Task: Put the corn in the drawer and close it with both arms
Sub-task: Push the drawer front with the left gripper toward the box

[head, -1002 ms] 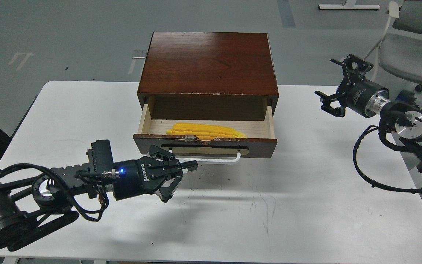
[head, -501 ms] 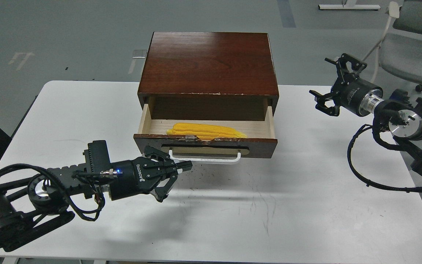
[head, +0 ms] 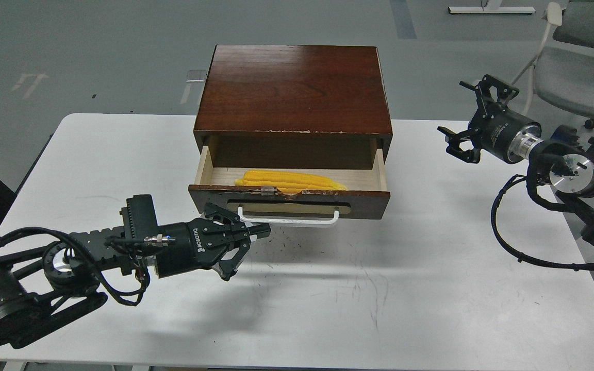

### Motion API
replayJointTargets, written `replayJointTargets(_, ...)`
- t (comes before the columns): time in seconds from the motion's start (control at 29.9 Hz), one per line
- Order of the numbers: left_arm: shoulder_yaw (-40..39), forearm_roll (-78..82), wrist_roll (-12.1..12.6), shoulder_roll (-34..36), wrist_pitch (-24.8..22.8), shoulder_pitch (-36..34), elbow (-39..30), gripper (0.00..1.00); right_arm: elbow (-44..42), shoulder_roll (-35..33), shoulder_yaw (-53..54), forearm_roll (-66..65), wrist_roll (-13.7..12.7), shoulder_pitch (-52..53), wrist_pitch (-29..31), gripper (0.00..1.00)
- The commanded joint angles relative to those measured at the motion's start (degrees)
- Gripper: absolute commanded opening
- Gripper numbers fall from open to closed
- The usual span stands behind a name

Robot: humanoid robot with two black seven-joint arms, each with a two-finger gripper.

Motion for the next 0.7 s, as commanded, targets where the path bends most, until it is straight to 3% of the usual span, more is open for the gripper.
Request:
replayJointTargets(0.0, -0.13, 0.00, 0.00, -0.24, -0.06, -0.09, 0.18, 0.00, 0.00, 0.16, 0.00, 0.00, -0.02, -0.12, 0.00, 0.96)
replayJointTargets(0.67, -0.75, 0.00, 0.58, -4.45, -0.24, -4.57, 7.73, 0.00, 0.00, -0.46, 0.00, 0.00, 0.06, -0.82, 0.27, 0.97)
